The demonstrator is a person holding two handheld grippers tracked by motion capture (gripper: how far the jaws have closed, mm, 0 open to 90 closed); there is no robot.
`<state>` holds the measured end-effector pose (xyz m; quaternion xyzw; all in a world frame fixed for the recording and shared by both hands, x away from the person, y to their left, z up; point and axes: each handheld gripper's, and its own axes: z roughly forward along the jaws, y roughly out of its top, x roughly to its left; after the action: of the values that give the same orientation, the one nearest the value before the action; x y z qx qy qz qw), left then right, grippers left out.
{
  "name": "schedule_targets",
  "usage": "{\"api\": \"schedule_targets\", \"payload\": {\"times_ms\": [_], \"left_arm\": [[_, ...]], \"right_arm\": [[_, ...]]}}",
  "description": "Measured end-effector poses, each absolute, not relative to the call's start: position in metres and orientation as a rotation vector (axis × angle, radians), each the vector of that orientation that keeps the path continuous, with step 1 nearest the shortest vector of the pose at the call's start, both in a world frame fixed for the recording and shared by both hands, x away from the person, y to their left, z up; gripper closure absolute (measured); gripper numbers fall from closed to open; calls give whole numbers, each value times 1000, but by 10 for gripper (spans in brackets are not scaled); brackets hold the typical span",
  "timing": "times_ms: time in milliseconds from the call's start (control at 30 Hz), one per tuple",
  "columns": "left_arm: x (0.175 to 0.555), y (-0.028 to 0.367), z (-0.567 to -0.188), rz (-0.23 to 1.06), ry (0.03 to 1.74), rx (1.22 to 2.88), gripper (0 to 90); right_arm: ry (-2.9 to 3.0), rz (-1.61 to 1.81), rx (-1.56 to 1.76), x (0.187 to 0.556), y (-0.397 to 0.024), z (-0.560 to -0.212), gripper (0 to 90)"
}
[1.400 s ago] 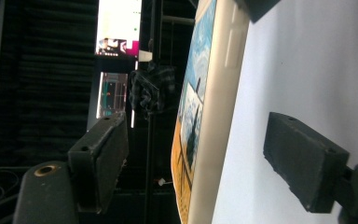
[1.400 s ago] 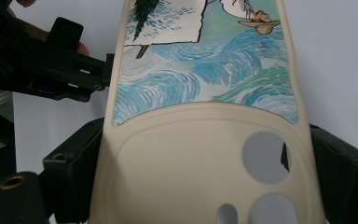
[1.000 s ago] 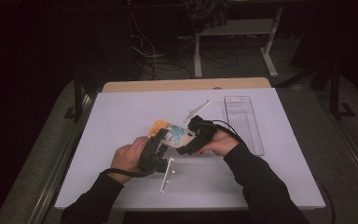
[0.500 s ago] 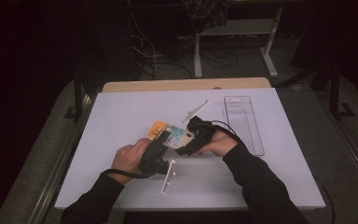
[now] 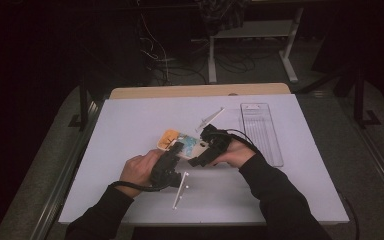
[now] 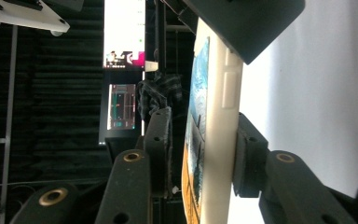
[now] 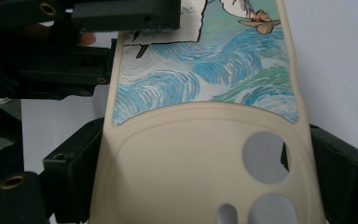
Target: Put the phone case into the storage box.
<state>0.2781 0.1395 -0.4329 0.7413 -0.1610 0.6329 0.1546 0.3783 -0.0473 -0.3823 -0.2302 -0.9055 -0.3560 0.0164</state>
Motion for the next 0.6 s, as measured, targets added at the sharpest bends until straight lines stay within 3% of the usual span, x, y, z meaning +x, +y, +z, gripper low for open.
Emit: {"api": "schedule_targets", "payload": {"times_ms": [600], "left_arm": [[278,138,-430,1786,-485,2158,784]], "right_arm": [[-2769,-1099,-752,378,-49,-380,94]]}}
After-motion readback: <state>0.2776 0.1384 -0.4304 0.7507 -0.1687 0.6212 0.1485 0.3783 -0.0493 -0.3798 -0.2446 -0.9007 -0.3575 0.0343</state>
